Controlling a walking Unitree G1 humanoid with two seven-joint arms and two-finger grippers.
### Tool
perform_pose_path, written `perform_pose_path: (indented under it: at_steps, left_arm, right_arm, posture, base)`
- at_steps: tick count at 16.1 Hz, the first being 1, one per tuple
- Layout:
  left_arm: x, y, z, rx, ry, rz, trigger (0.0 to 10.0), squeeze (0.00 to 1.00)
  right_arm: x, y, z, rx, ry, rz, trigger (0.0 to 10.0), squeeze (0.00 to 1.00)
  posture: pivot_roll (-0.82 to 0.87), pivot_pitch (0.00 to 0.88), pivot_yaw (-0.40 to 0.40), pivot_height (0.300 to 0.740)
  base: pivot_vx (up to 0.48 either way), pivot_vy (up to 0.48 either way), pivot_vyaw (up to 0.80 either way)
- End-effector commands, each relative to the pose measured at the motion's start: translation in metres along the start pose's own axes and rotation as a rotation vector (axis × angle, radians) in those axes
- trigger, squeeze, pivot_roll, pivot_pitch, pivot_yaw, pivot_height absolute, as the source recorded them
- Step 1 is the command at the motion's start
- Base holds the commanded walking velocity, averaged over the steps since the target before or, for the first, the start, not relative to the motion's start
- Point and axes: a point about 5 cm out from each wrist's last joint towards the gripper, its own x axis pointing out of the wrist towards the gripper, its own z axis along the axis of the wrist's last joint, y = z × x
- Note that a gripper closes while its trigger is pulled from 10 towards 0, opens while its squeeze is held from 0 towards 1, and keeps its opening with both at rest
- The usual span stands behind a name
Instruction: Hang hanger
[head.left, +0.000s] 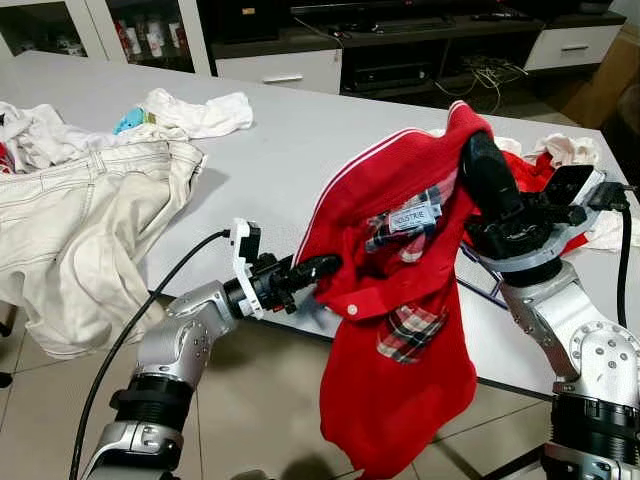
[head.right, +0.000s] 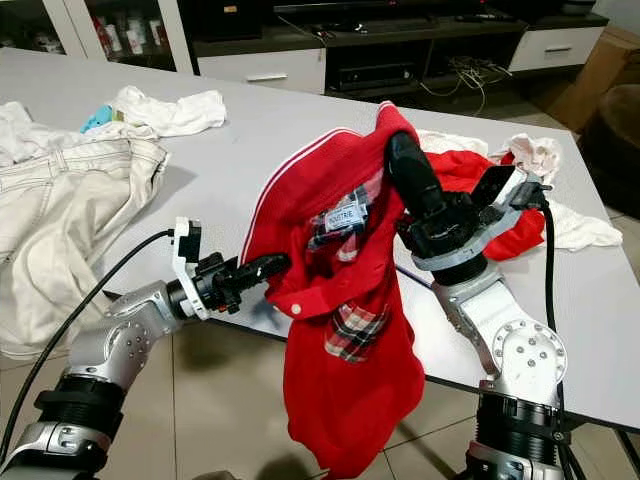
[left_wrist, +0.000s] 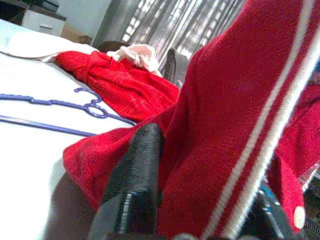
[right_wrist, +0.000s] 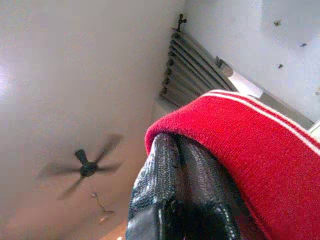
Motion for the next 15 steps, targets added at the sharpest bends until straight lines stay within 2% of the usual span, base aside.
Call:
perform_pose_path:
  at_steps: [1,6,8,15]
  left_arm:
    - [0.000,-0.001,0.006,0.009,-0.016,-0.015,0.0,0.00]
    - [-0.002,-0.002,0.006,-0.006,-0.027,-0.029,0.0,0.00]
    - [-0.002,-0.002,0.005,-0.014,-0.033,-0.032,0.0,0.00]
    - [-0.002,-0.002,0.006,-0.027,-0.048,-0.035,0.0,0.00]
  right_arm:
    - [0.007,0.002,0.004,-0.030,-0.001,0.005,10.0,0.00]
    - [0.007,-0.004,0.005,-0.050,0.007,-0.049,10.0,0.00]
    - [0.005,-0.012,0.007,-0.075,0.000,-0.111,10.0,0.00]
    - [0.003,-0.015,0.006,-0.085,0.007,-0.145,10.0,0.00]
  posture:
    - [-0.05,0.000,0.025,0.740]
    - [-0.05,0.000,0.021,0.740]
    - [-0.05,0.000,0.018,0.740]
    - [-0.05,0.000,0.019,0.740]
  base:
    - [0.000,0.000,0.00]
    - [0.000,0.000,0.00]
    - [0.000,0.000,0.00]
    - [0.000,0.000,0.00]
